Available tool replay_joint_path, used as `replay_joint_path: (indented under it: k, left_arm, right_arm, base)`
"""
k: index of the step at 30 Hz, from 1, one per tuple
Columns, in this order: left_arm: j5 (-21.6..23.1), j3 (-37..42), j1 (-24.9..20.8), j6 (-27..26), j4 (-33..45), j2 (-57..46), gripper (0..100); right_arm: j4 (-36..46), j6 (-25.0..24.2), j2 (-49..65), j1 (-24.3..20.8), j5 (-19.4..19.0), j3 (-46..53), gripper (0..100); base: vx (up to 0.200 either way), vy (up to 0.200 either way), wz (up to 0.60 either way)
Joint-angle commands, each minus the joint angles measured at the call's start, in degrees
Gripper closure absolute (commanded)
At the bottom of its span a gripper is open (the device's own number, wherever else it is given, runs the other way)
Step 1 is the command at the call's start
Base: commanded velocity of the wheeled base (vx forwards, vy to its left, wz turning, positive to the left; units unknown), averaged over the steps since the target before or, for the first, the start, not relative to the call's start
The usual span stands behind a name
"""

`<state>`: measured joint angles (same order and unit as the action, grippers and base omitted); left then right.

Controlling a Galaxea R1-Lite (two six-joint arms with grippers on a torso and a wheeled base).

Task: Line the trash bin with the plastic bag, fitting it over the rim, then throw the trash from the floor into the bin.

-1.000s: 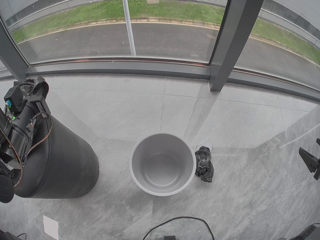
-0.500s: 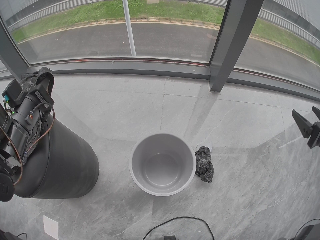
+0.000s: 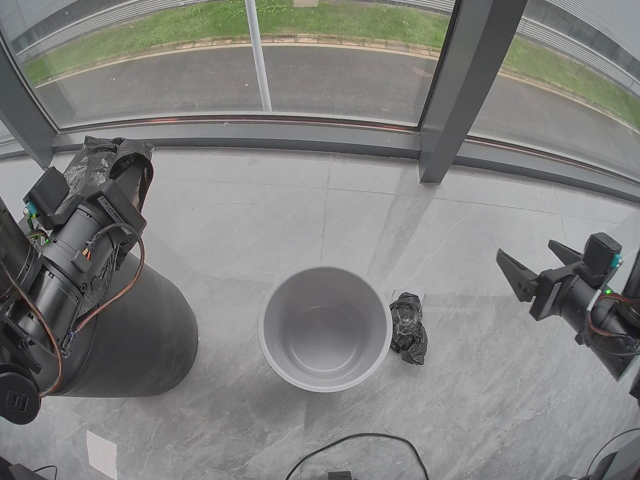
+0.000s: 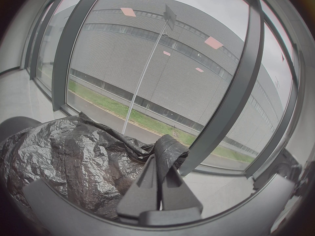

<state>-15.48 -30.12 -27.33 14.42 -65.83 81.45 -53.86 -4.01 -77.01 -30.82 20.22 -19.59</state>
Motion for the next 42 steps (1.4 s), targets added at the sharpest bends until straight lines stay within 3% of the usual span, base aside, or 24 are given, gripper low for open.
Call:
replay_joint_path:
  k: [1, 9, 15, 22, 28, 42]
  left_arm:
    - [-0.2, -2.8, -1.2, 4.7, 0.1, 1.7, 100]
    - [-0.2, -4.4, -3.0, 10.0, 2.8, 1.0, 100]
    - [-0.2, -7.4, -5.5, 15.0, 9.7, -1.1, 100]
    - [-0.2, -11.5, -5.7, 15.6, 12.2, -0.8, 100]
    - [-0.1, -21.1, -5.7, 15.6, 22.2, 0.4, 100]
    - [0.1, -23.1, -9.2, 16.3, 28.5, -0.3, 100]
  right_arm:
    - [-8.6, -0.9, -15.7, -3.2, 1.0, -4.3, 0]
    - [-12.3, -1.0, -20.8, -9.0, 3.8, -7.2, 0]
    - [-12.4, -1.1, -22.6, -11.3, 3.9, -9.2, 0]
    - [-12.5, -1.1, -24.9, -11.4, 3.8, -10.6, 0]
    - [-12.5, -1.3, -25.8, -13.4, 3.9, -11.3, 0]
    - [-12.5, -1.8, -26.2, -14.7, 4.0, -11.6, 0]
  base:
    - [0.0, 0.0, 0.0]
    - [0.0, 0.0, 0.0]
    - [0.0, 0.0, 0.0]
    - [0.0, 0.0, 0.0]
    - [0.0, 0.0, 0.0]
    - [0.0, 0.0, 0.0]
